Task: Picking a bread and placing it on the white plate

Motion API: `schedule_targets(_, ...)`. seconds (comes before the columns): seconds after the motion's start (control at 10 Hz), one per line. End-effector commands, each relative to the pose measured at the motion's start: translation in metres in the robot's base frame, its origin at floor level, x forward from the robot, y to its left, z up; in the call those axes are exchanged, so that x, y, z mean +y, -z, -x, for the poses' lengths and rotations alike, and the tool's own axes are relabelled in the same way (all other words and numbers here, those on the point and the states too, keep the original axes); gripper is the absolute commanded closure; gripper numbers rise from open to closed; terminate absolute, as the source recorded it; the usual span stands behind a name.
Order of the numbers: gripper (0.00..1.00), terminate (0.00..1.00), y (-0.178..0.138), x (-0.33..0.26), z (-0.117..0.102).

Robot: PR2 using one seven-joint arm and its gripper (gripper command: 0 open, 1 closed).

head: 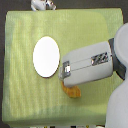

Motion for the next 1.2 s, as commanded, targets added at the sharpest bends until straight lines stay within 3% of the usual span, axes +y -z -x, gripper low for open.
schedule_targets(0.0, 1.00, 0.00, -0.008, 0.002, -0.005)
schedule_targets(0.9, 1.00, 0.00, -0.019, -0.009, 0.002)
schedule_targets(1.1, 1.00, 0.00, -0.048, -0.010, -0.016)
